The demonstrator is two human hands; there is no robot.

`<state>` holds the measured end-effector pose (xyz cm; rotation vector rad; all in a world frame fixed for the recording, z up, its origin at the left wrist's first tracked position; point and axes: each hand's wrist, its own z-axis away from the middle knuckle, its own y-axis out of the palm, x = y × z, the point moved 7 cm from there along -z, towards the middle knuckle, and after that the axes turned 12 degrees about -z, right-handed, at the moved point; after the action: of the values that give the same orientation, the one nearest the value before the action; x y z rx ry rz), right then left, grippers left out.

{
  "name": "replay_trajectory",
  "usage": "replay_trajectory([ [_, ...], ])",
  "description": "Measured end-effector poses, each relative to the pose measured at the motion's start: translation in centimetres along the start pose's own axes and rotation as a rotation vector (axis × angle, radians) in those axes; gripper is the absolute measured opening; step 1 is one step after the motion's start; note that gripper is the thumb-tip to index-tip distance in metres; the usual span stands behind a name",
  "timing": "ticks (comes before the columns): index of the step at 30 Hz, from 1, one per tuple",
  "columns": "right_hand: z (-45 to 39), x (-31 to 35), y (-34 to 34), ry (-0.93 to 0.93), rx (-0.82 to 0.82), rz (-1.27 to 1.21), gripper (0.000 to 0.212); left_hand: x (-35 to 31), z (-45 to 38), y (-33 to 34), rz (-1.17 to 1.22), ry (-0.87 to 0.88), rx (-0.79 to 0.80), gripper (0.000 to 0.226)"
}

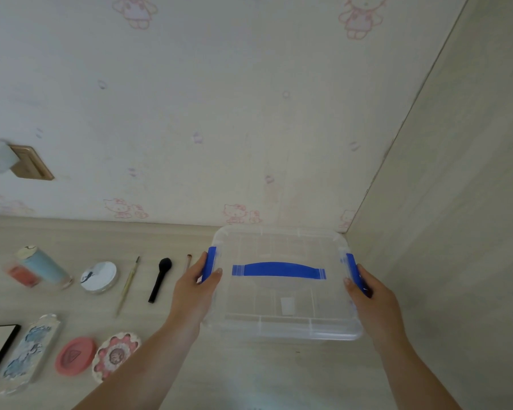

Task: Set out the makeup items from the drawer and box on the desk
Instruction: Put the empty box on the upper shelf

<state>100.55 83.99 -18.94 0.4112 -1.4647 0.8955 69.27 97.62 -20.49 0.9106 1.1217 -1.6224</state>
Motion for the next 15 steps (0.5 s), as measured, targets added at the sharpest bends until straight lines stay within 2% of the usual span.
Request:
replay_trajectory([
  [7,0.2,0.5,0.2,-0.008,0.036,0.018,0.046,-1.1,0.6,0.0,-0.054,0.050,0.001,0.044],
  [9,0.2,0.4,0.1,0.022,0.058,-0.035,0.048,-0.8,0.8,0.0,-0.035,0.034,0.031,0.050],
  [11,0.7,-0.5,0.2,0.126,0.101,-0.172,0.060,0.0,1.2,0.1,0.023,-0.009,0.086,0.069],
  [13,1.8,-1.8,0.5,0.208,0.177,-0.285,0.084,0.9,2.1,0.3,0.040,-0.001,0.173,0.089],
  [15,3.2,-3.1,0.8,0.245,0.268,-0.393,0.106,1.7,3.5,0.7,0.025,0.034,0.275,0.097],
])
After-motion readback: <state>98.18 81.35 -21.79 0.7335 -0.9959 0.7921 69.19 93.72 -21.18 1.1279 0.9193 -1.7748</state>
